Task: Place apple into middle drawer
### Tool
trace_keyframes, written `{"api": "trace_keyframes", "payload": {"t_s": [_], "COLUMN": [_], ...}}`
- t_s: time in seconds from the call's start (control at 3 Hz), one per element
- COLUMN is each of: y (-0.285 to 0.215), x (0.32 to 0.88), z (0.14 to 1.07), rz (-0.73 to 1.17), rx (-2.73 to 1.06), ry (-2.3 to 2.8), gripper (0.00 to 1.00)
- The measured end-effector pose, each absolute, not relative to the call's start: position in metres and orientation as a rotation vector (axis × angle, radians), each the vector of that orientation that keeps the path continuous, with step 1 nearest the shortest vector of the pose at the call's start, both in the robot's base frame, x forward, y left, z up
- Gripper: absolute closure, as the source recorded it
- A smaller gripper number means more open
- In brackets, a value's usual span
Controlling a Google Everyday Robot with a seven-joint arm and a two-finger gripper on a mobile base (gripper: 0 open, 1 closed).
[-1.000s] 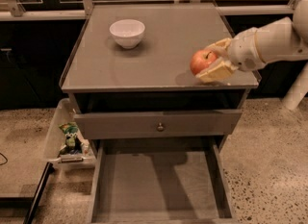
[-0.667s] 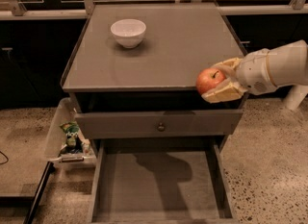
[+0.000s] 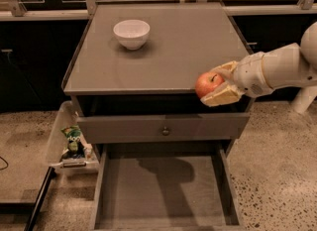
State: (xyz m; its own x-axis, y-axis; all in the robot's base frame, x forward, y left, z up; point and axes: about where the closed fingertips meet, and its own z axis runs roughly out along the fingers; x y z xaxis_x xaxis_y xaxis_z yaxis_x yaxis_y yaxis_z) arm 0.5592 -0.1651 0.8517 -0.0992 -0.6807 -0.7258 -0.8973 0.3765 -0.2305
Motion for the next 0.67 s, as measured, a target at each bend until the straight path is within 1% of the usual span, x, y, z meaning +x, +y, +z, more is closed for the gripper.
{"api": "trace_keyframes", "payload": {"t_s": [0.33,0.67], "y": [-0.1606,-0.1609], "x": [0.5600,0.5591], "z": [0.8059,0.8112], "rz": [0.371,0.371], "rx": [-1.357,-1.356], "ry": [1.933,1.933], "gripper": [1.00,1.00]}}
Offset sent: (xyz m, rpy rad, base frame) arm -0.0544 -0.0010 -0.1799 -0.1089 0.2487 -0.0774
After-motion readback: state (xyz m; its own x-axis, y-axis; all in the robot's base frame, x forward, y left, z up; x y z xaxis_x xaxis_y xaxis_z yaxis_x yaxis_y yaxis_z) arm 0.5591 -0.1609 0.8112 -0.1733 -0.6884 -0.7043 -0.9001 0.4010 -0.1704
